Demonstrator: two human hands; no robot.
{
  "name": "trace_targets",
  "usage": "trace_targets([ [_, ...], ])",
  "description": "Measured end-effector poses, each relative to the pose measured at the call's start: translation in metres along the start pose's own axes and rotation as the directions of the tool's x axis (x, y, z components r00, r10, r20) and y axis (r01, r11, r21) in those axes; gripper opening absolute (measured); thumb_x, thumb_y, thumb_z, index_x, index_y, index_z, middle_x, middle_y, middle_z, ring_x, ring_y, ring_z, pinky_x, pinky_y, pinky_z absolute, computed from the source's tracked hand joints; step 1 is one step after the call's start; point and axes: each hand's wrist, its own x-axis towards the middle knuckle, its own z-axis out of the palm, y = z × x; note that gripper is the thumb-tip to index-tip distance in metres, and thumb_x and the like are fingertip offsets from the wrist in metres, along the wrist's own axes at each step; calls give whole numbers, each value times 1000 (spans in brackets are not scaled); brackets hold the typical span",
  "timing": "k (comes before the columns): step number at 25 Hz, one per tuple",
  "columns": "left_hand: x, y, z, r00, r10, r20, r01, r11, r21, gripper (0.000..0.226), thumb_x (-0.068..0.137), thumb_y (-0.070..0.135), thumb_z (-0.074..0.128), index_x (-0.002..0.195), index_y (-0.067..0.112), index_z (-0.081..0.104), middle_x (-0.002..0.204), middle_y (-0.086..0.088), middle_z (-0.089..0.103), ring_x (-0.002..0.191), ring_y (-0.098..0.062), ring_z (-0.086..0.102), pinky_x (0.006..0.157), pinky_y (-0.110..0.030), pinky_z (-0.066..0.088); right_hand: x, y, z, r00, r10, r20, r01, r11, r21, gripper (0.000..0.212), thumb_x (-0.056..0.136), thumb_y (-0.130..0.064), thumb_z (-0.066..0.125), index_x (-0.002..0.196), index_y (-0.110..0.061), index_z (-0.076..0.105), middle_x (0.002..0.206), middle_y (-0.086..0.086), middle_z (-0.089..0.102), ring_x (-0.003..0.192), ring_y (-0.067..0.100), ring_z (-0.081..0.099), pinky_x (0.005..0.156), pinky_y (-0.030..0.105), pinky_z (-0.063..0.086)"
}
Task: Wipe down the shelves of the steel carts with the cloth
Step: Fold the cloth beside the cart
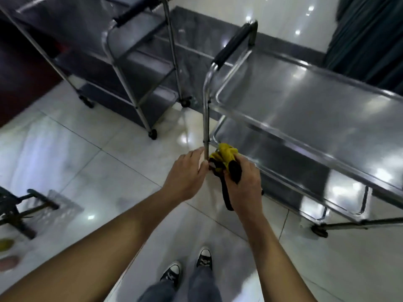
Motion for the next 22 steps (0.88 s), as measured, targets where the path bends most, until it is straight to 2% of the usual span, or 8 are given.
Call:
trace_targets([
  [2, -2, 13, -31, 995, -99, -24, 95, 985, -145, 55, 107, 44, 36, 153, 15, 38, 151, -8, 49, 137, -27, 45, 112, -39, 38, 8, -38, -12, 997, -80, 9, 79, 996, 48, 45, 90, -21, 71, 134, -16, 59, 124, 3, 66, 112, 25, 59, 98, 45, 47],
  [5, -9, 25, -73, 981, -190, -41, 152, 881, -448, 49, 101, 54, 47, 134, 21, 58, 127, -1, 66, 122, -22, 60, 91, -26, 46, 15, -91, -16, 991, -133, 13, 130, 982, 135, 44, 88, -38, 67, 128, -24, 53, 116, -8, 59, 106, 20, 58, 93, 47, 51],
  [8, -24, 26, -113, 969, -223, -103, 100, 741, -664, 47, 83, 59, 66, 116, 26, 61, 110, 2, 70, 107, -17, 67, 90, -31, 55, 19, -136, 0, 979, -193, 61, 179, 968, 178, 47, 87, -44, 67, 126, -25, 50, 117, -5, 58, 107, 19, 55, 92, 48, 50],
  [11, -38, 3, -151, 933, -272, -237, 72, 785, -616, 40, 85, 37, 77, 119, 30, 55, 110, 6, 66, 105, -14, 65, 93, -37, 57, 22, -176, 27, 923, -317, 219, 290, 946, 144, 54, 83, -37, 75, 128, -32, 44, 120, -14, 46, 108, 10, 47, 91, 40, 50],
  [13, -46, -23, -176, 886, -337, -318, 105, 815, -570, 37, 88, 27, 74, 120, 30, 54, 105, 8, 63, 101, -14, 63, 91, -40, 58, 26, -199, 46, 843, -381, 380, 334, 924, 185, 60, 81, -41, 75, 129, -41, 39, 124, -17, 39, 110, 6, 46, 90, 28, 48],
  [16, -61, -70, -217, 842, -352, -408, 103, 849, -519, 33, 90, 20, 71, 118, 31, 57, 102, 12, 63, 98, -11, 63, 90, -35, 56, 36, -241, 79, 743, -463, 483, 378, 886, 269, 46, 80, -48, 64, 121, -51, 44, 124, -17, 45, 111, 1, 50, 90, 23, 47],
  [19, -69, -115, -262, 847, -325, -421, 106, 879, -465, 32, 92, 19, 69, 116, 35, 55, 104, 15, 62, 99, -9, 61, 87, -23, 52, 58, -290, 120, 829, -437, 349, 312, 879, 360, 28, 88, -47, 58, 115, -45, 50, 114, -16, 57, 105, 2, 58, 89, 36, 56],
  [22, -77, -162, -313, 832, -315, -456, 92, 890, -447, 34, 93, 25, 71, 123, 28, 55, 109, 9, 63, 102, -12, 61, 90, -27, 53, 83, -346, 170, 817, -398, 417, 244, 894, 376, 55, 93, -24, 65, 140, -39, 42, 137, -7, 54, 123, 13, 55, 101, 42, 51],
])
